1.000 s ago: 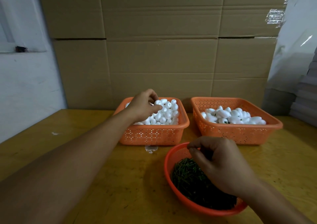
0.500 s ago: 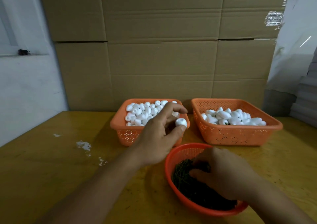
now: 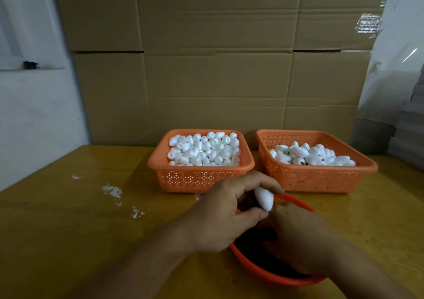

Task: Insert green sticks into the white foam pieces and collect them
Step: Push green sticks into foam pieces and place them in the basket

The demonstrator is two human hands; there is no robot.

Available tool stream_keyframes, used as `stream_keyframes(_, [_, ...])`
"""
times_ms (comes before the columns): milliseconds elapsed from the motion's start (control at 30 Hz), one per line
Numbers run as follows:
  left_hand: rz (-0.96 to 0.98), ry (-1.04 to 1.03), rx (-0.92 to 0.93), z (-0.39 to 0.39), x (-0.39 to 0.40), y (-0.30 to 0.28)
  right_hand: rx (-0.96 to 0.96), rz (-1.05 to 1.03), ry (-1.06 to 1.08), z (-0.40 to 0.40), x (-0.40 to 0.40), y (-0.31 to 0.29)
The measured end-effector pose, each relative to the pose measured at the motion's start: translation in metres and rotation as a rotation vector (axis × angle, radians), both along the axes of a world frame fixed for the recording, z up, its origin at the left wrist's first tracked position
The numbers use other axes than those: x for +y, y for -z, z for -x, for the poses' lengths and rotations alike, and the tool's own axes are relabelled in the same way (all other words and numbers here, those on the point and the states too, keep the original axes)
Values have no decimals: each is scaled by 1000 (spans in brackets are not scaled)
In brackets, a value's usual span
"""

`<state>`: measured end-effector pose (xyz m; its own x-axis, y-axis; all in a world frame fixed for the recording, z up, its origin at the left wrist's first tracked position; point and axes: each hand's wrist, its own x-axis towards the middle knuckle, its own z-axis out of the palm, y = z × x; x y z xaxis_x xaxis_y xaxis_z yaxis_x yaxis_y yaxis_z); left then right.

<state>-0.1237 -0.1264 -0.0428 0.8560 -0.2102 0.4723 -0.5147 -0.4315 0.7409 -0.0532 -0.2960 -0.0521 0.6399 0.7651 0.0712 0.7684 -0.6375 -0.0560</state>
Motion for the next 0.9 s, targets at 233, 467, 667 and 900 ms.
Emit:
stream_keyframes(233, [73,-33,-14,-3,-4,6,-31,-10,9,-2,2,5])
stream_keyframes(467, [250,-227,-24,-8,-5,8,58,-103,66,-3,4,-2])
stream_keyframes(667, [638,-147,149,-8,-7,4,87,-270,89,-5,3,-6])
stream_keyframes(900, [950,-45,353,-5,-7,-4,117,-452,74,-3,1,-9])
